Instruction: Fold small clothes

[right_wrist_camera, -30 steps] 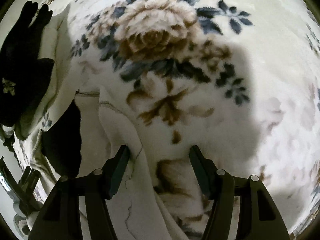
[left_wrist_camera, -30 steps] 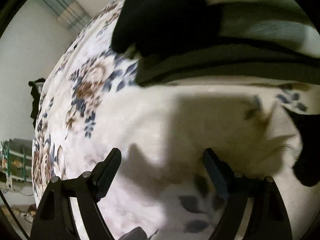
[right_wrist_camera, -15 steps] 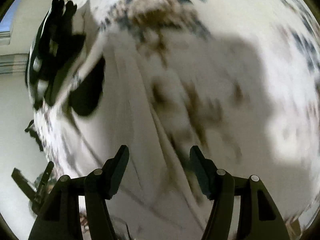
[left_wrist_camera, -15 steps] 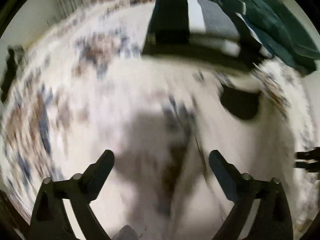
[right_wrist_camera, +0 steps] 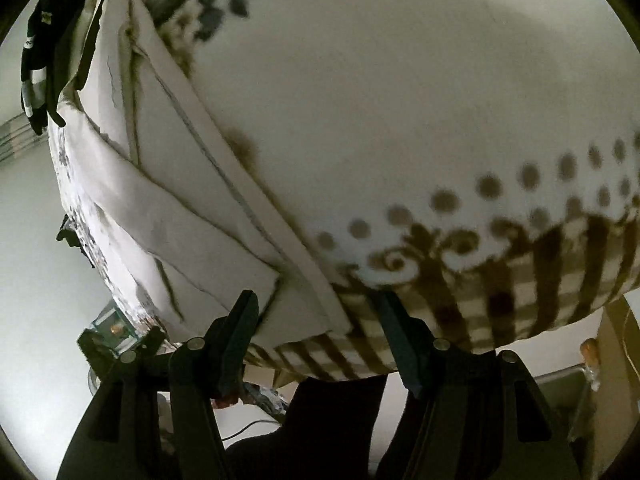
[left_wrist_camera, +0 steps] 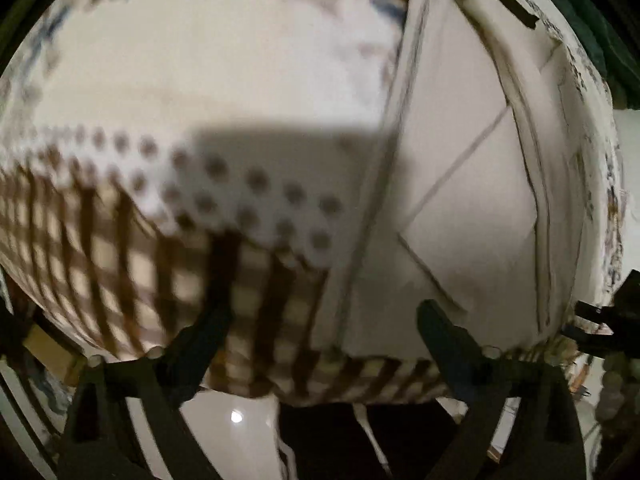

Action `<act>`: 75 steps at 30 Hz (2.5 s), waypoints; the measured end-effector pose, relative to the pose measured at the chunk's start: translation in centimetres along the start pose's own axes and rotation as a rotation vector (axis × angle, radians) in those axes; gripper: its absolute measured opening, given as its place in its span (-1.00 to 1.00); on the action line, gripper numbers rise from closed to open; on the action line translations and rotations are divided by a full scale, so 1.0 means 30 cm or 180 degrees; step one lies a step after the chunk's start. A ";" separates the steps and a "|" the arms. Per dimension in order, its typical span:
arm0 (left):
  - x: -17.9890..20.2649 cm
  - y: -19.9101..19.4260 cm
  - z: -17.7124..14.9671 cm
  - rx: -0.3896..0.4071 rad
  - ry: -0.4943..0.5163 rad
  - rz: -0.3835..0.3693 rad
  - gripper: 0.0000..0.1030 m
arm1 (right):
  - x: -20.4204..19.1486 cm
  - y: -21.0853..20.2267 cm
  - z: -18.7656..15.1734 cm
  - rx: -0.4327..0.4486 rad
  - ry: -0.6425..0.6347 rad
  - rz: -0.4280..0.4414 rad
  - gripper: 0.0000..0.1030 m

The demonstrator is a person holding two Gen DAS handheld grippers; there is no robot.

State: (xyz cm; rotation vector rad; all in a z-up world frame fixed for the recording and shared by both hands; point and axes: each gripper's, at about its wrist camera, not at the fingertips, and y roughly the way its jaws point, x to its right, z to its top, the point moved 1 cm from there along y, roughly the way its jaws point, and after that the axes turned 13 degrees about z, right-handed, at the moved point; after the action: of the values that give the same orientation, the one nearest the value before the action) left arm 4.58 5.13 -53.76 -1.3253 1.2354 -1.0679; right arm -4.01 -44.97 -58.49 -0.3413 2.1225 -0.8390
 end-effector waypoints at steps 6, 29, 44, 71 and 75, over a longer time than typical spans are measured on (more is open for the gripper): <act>0.064 0.029 -0.018 0.0083 0.0034 -0.0068 -0.85 | 0.041 0.047 -0.056 0.0018 -0.0026 0.0161 -0.58; 0.123 -0.221 0.636 0.0982 -0.0586 -0.0778 -0.02 | -0.487 -0.159 0.418 0.1052 -0.0491 0.0605 -0.04; 0.188 -0.100 0.651 0.1099 -0.0085 -0.0565 -0.94 | -0.463 0.001 0.454 0.1008 -0.0984 -0.0114 -0.89; 0.137 -0.203 0.828 0.1018 -0.0126 -0.0868 0.32 | -0.545 -0.094 0.542 0.1286 -0.0602 -0.0211 0.05; 0.259 -0.265 0.955 0.1202 0.0098 -0.0776 0.32 | -0.655 -0.091 0.614 0.1223 -0.0719 -0.0211 0.07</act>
State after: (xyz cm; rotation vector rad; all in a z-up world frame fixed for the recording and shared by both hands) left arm 34.58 -0.02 -49.46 -1.1851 0.8516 -1.4199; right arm 22.56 -45.51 -53.35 -0.2887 1.7060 -1.1646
